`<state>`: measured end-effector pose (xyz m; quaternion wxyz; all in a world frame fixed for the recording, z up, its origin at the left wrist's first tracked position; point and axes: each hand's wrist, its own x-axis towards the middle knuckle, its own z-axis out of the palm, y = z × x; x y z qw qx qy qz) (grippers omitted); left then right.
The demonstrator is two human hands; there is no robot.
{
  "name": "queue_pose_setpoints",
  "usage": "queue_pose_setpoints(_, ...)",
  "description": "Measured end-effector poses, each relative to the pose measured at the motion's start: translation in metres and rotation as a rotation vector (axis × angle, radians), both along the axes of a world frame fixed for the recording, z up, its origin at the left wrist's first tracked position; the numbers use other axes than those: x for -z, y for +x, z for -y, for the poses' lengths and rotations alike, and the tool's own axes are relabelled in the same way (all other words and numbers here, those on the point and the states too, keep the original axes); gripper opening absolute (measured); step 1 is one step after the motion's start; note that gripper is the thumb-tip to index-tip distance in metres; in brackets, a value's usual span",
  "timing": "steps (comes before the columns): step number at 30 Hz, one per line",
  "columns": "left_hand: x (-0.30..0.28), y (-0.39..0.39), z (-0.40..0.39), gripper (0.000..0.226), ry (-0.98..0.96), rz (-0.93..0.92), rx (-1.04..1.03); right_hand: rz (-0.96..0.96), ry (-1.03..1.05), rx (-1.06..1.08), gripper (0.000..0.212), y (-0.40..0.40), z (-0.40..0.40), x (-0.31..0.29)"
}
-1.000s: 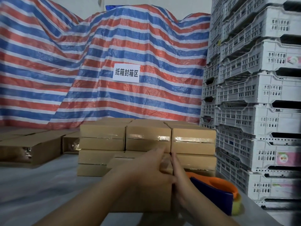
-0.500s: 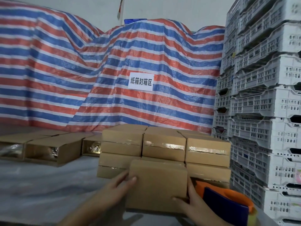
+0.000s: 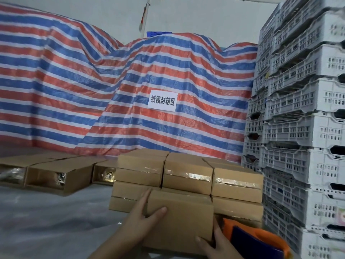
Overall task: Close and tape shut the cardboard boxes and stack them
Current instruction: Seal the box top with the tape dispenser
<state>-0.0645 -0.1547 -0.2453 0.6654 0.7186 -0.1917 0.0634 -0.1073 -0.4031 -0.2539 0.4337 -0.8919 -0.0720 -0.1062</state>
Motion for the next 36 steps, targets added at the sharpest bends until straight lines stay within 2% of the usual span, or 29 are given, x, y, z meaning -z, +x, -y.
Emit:
queue_pose_setpoints(4,0.007,0.0,0.003,0.075,-0.026,0.047,-0.089,0.008,0.003,0.036,0.101,0.003,-0.001,0.002)
queue_pose_setpoints(7,0.016,0.001,0.003,0.076,0.0,0.042,-0.129,0.0,0.023,0.054,0.101,0.005,-0.001,0.004)
queue_pose_setpoints(11,0.017,-0.007,0.006,0.05,-0.054,0.001,-0.074,-0.005,0.018,0.035,0.101,0.005,-0.002,0.005)
queue_pose_setpoints(15,0.014,-0.012,0.007,0.037,-0.003,-0.014,-0.064,-0.029,0.007,0.014,0.105,0.0,-0.002,0.003)
queue_pose_setpoints(19,0.009,-0.014,0.008,0.019,-0.094,-0.037,-0.152,-0.035,-0.057,-0.044,0.103,-0.006,-0.002,0.0)
queue_pose_setpoints(21,-0.002,-0.018,0.01,0.013,-0.147,-0.005,-0.227,0.01,0.027,-0.141,0.099,-0.004,-0.003,0.0)
queue_pose_setpoints(24,-0.033,-0.025,0.008,0.013,-0.131,0.043,-0.32,0.116,0.212,-0.151,0.092,-0.008,-0.013,-0.01)
queue_pose_setpoints(27,-0.075,-0.03,0.002,0.026,-0.12,0.1,-0.36,0.301,0.318,-0.094,0.092,-0.01,-0.025,-0.044)
queue_pose_setpoints(29,-0.112,-0.027,-0.006,0.029,-0.097,0.135,-0.326,0.373,0.303,-0.105,0.089,-0.009,-0.031,-0.082)
queue_pose_setpoints(33,-0.192,0.007,-0.018,0.039,-0.099,0.194,-0.269,0.453,0.215,-0.111,0.059,0.021,-0.045,-0.167)
queue_pose_setpoints(36,-0.244,0.047,-0.029,0.043,-0.131,0.104,-0.214,0.469,0.228,-0.073,0.059,0.07,-0.055,-0.217)
